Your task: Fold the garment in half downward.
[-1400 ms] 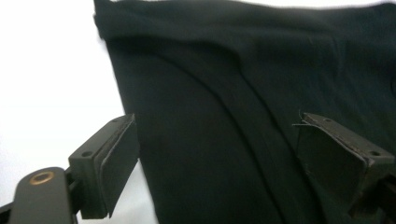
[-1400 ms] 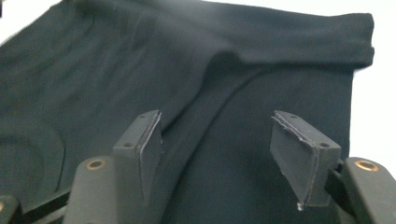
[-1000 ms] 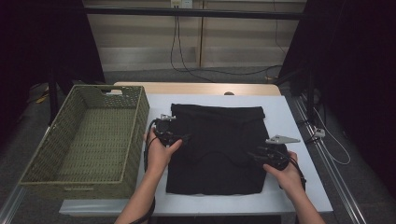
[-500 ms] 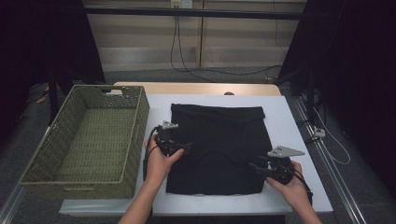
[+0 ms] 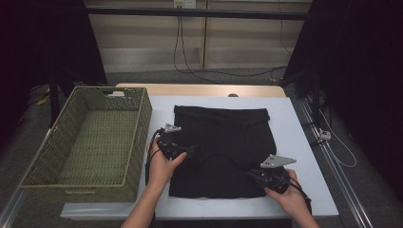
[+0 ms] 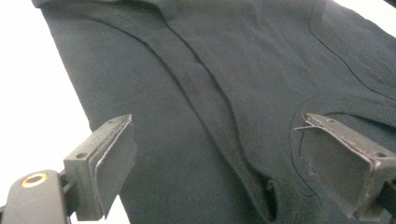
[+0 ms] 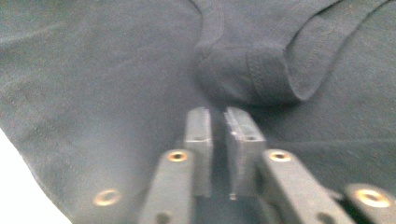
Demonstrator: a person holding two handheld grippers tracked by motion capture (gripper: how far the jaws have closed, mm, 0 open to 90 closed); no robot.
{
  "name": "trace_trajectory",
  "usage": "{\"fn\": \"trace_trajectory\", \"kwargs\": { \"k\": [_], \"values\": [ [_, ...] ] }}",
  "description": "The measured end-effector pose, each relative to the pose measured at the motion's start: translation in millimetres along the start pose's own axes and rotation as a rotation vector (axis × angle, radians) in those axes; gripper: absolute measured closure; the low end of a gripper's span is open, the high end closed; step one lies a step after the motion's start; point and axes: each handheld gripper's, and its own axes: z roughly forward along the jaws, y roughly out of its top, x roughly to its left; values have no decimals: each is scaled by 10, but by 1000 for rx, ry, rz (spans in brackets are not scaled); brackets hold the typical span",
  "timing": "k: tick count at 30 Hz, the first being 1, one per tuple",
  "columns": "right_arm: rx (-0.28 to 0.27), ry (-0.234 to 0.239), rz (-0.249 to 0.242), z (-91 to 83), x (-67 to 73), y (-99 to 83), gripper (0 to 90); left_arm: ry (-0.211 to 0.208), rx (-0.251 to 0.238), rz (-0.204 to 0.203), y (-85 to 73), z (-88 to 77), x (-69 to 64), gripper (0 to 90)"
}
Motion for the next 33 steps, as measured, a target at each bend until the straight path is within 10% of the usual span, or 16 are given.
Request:
{"fn": "trace_trajectory", "kwargs": {
  "k": [19,25,33],
  "values": [
    [-81,-61,163,-611,-174,-430,861,-38,-7,4,72,91,-100,116],
    [-146,-87,200,-658,-226,-389,608,-35,-14,-1,59,80,-104,114],
    [-188,-83,180,-409,-247,-81,517,-22,-10,-10,-39,-31,-33,113]
  ]
}}
